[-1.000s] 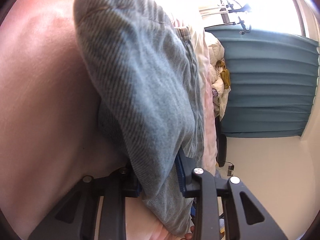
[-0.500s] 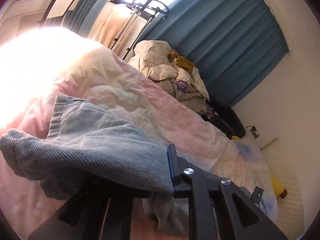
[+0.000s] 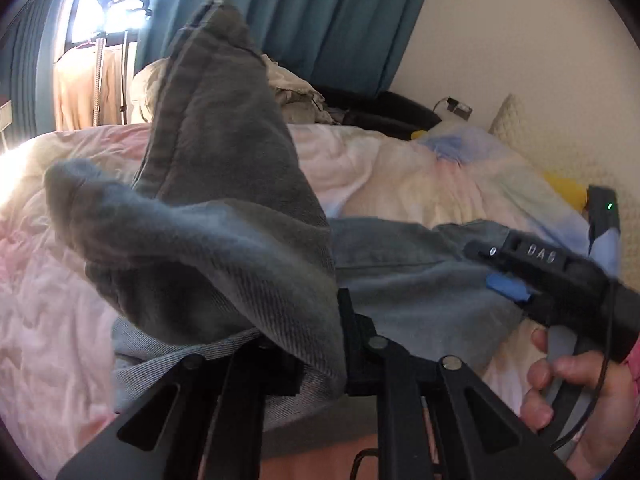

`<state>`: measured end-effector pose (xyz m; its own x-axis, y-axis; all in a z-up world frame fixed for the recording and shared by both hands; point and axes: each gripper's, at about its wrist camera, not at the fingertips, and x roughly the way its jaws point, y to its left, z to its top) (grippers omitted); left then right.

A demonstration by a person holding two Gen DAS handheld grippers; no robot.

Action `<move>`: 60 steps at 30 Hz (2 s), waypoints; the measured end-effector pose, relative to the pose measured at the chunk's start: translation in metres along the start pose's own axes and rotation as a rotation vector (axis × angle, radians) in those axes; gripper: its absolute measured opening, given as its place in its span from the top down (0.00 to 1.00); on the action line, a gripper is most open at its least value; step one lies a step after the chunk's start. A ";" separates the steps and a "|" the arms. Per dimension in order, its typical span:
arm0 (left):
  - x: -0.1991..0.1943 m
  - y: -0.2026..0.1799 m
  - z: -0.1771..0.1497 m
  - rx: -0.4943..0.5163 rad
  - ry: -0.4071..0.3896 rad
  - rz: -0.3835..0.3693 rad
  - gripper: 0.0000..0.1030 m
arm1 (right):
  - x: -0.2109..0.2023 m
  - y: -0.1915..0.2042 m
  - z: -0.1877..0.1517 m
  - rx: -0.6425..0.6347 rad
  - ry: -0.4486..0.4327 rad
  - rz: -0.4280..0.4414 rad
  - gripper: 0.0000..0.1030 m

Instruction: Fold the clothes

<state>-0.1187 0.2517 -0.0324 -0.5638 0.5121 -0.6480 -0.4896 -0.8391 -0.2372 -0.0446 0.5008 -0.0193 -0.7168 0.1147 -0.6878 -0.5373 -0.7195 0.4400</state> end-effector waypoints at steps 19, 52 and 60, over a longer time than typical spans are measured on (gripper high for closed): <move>-0.073 0.029 -0.032 0.075 0.131 -0.052 0.79 | 0.000 0.022 -0.004 -0.090 0.001 0.196 0.45; -0.059 0.115 -0.038 -0.088 0.090 0.074 0.79 | 0.057 0.113 -0.068 -0.515 0.137 -0.108 0.44; -0.069 0.108 -0.049 -0.082 0.097 0.092 0.79 | 0.029 0.017 -0.047 -0.068 0.209 -0.103 0.44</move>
<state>-0.1000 0.1171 -0.0483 -0.5351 0.4158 -0.7354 -0.3807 -0.8958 -0.2294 -0.0535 0.4593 -0.0587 -0.5486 0.0505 -0.8346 -0.5665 -0.7566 0.3265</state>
